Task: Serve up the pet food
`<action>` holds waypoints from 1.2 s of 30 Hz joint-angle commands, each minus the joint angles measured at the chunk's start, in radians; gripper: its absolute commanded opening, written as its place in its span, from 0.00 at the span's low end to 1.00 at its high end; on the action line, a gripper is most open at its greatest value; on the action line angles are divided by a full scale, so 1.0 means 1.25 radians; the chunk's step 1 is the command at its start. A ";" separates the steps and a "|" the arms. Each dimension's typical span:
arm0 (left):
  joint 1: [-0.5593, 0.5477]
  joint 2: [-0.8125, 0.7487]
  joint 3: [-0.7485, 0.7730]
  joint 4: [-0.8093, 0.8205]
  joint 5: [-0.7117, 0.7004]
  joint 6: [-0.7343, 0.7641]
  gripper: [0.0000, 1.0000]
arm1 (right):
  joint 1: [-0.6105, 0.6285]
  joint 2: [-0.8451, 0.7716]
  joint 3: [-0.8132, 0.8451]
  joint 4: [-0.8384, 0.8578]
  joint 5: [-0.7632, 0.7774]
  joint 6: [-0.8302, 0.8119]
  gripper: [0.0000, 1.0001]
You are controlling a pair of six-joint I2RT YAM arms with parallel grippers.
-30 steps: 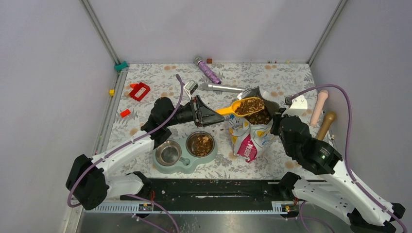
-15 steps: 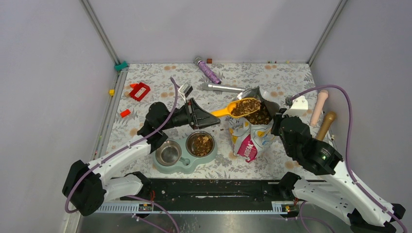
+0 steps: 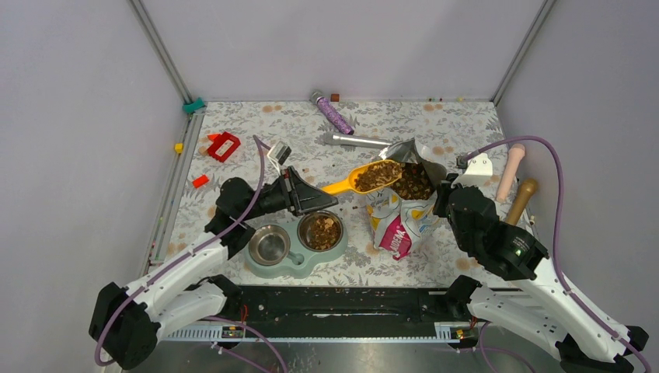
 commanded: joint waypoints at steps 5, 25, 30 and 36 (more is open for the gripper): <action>0.054 -0.120 -0.079 0.034 -0.001 -0.008 0.00 | -0.001 -0.017 0.021 0.068 0.025 -0.001 0.00; 0.158 -0.388 -0.182 -0.213 0.030 0.007 0.00 | -0.001 -0.008 0.023 0.068 0.017 -0.006 0.00; 0.181 -0.444 -0.178 -0.326 0.041 0.038 0.00 | -0.001 -0.006 0.021 0.068 0.011 -0.004 0.00; 0.202 -0.495 -0.179 -0.407 0.062 0.052 0.00 | -0.002 -0.003 0.021 0.068 0.007 -0.008 0.00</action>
